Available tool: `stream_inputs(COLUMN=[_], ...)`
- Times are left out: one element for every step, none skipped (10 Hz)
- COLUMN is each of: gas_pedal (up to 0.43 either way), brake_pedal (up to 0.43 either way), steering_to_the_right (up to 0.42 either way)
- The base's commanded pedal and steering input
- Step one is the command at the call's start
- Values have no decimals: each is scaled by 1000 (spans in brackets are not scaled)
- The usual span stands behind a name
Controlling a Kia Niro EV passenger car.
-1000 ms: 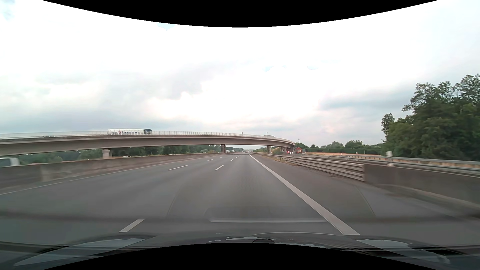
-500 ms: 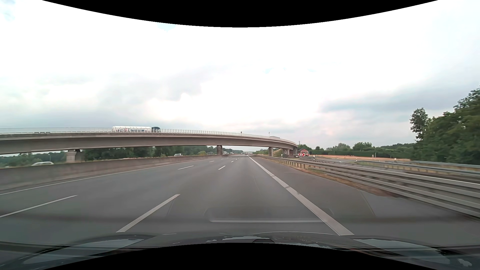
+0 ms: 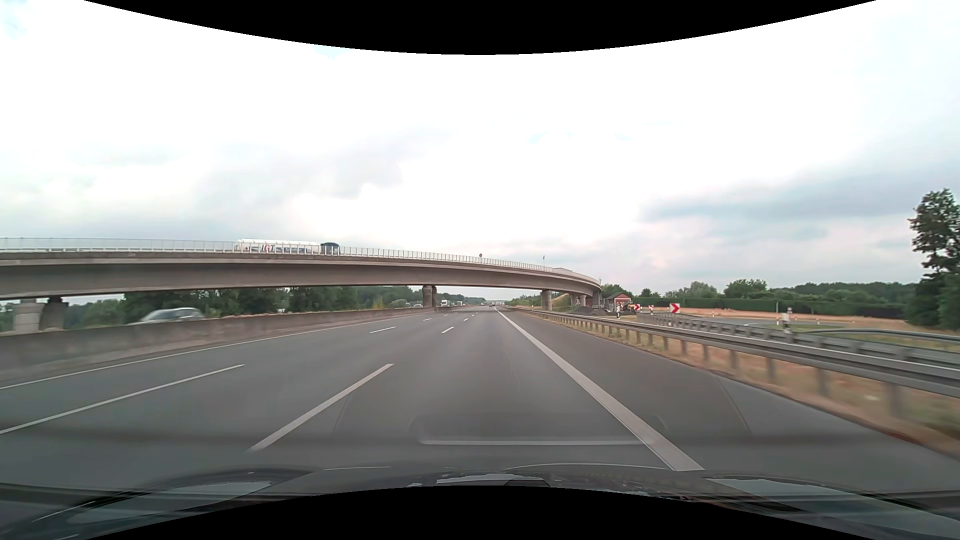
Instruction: Follow the waypoints while adhering to traffic rules and regulations
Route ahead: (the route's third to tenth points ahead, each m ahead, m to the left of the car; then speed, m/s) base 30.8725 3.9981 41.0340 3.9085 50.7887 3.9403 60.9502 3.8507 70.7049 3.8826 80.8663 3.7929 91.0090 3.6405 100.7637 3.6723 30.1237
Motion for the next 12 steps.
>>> stream_inputs(gas_pedal=[248, 248, 248, 248, 248, 248, 248, 248, 248, 248, 248, 248], brake_pedal=[0, 0, 0, 0, 0, 0, 0, 0, 0, 0, 0, 0], steering_to_the_right=[-1, -1, -1, -1, -1, -1, -1, -1, -1, -1, -2, -1])
